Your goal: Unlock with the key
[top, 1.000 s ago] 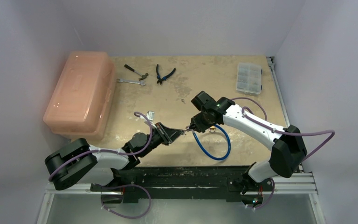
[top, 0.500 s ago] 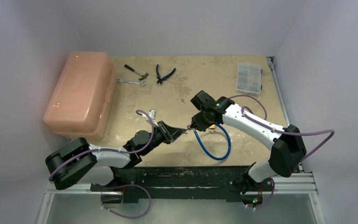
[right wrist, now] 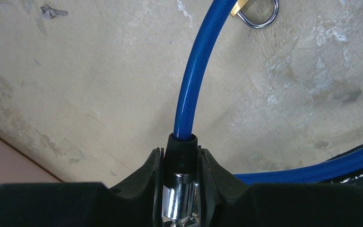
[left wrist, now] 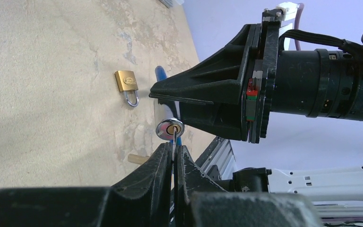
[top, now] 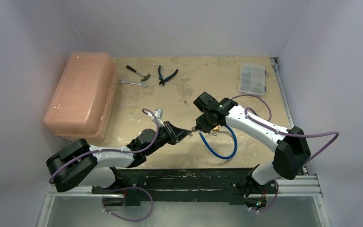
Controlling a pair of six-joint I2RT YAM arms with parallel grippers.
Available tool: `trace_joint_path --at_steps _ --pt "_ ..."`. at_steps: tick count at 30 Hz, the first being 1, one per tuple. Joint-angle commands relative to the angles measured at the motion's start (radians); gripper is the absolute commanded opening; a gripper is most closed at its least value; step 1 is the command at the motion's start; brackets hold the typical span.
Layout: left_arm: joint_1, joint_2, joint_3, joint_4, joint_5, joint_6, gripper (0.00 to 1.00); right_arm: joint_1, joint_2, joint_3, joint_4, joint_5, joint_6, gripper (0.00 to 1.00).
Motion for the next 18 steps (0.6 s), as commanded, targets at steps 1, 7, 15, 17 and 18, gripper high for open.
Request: trace_joint_path --at_steps 1,7,15,17,18 --pt "-0.008 -0.008 0.056 -0.04 0.027 0.025 0.0 0.018 -0.008 0.027 0.033 -0.039 -0.001 0.0" --pt "-0.006 -0.02 0.082 -0.124 0.017 0.017 0.0 0.019 -0.007 0.025 0.038 -0.045 0.0 0.0" --pt "-0.007 -0.013 0.126 -0.239 0.018 0.02 0.0 0.02 0.015 0.044 0.006 -0.046 -0.01 0.0" --pt "-0.007 -0.011 0.139 -0.272 0.017 0.021 0.0 0.021 0.018 0.042 0.005 -0.045 -0.009 0.0" --pt "-0.007 -0.009 0.147 -0.287 0.017 0.021 0.0 0.02 0.018 0.042 0.007 -0.046 -0.009 0.0"
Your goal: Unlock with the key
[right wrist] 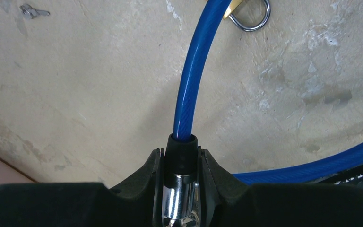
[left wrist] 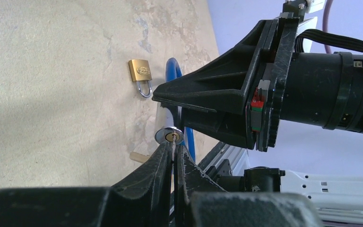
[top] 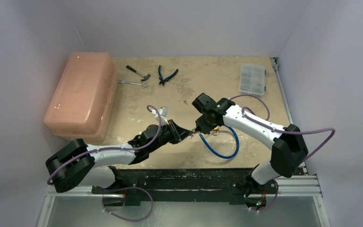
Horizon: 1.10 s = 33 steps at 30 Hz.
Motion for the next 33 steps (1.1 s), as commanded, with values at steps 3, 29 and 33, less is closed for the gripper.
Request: trace_joint_path --at_steps 3,29,33 --pt "-0.007 0.006 0.069 -0.096 0.01 0.02 0.0 0.017 -0.008 0.041 0.025 -0.058 0.005 0.0" --pt "-0.006 0.015 0.002 0.047 -0.001 0.065 0.0 0.018 -0.015 0.025 0.053 -0.078 0.014 0.0" --pt "-0.006 0.044 -0.005 0.105 0.007 0.074 0.0 0.019 -0.018 0.022 0.061 -0.088 0.015 0.0"
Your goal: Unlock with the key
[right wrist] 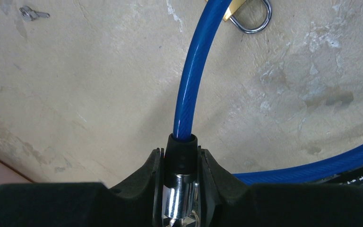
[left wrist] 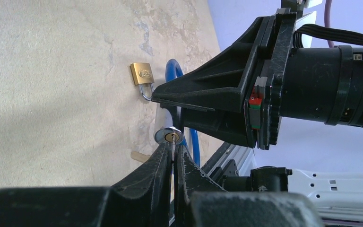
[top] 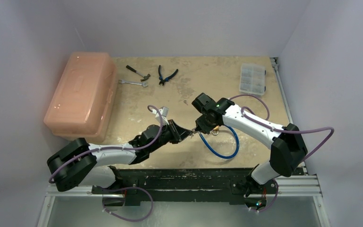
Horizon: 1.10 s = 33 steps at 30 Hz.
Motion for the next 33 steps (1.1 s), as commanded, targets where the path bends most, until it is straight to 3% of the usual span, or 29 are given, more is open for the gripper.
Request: trace_joint_path --at_steps 1,17,24,29,33 --pt "-0.006 0.04 -0.012 0.12 0.01 0.041 0.0 0.021 -0.031 0.022 0.056 -0.079 0.017 0.0" --pt "-0.006 0.127 -0.007 0.193 -0.031 0.061 0.0 0.045 -0.045 0.04 0.019 0.005 0.035 0.0" --pt "-0.006 0.188 0.03 0.277 0.034 0.085 0.0 0.082 -0.061 0.039 0.029 0.047 0.055 0.0" --pt "-0.004 0.173 0.085 0.12 0.0 0.203 0.0 0.086 -0.074 0.046 0.019 0.064 0.061 0.0" --pt "0.054 0.206 0.002 0.272 0.057 0.04 0.0 0.088 -0.082 0.046 0.039 0.073 0.049 0.0"
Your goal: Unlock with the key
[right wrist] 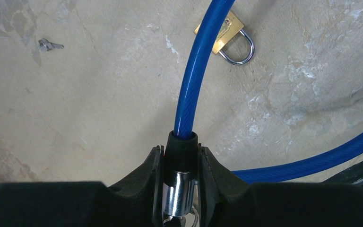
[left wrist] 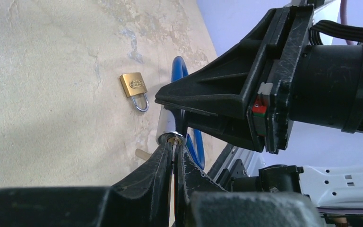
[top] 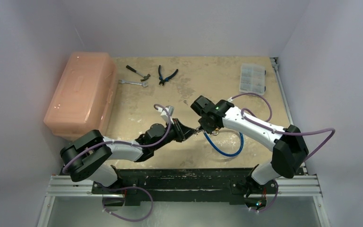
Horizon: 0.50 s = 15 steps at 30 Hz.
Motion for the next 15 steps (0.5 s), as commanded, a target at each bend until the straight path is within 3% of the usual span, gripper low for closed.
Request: trace_joint_path --at_steps 1,4,6,12,15 --pt "0.07 0.07 -0.062 0.216 0.064 -0.142 0.0 0.051 -0.071 0.045 0.091 -0.091 0.021 0.0" --pt "0.109 0.2 -0.109 0.516 0.157 -0.303 0.0 0.051 -0.099 0.007 0.135 -0.094 0.017 0.0" --pt "0.111 0.284 -0.111 0.636 0.193 -0.329 0.0 0.051 -0.102 0.002 0.134 -0.099 0.022 0.0" --pt "0.11 0.395 -0.107 0.722 0.229 -0.314 0.0 0.051 -0.09 0.017 0.096 -0.103 0.023 0.0" --pt "0.11 0.369 -0.108 0.662 0.226 -0.276 0.0 0.051 -0.088 0.015 0.093 -0.102 0.024 0.0"
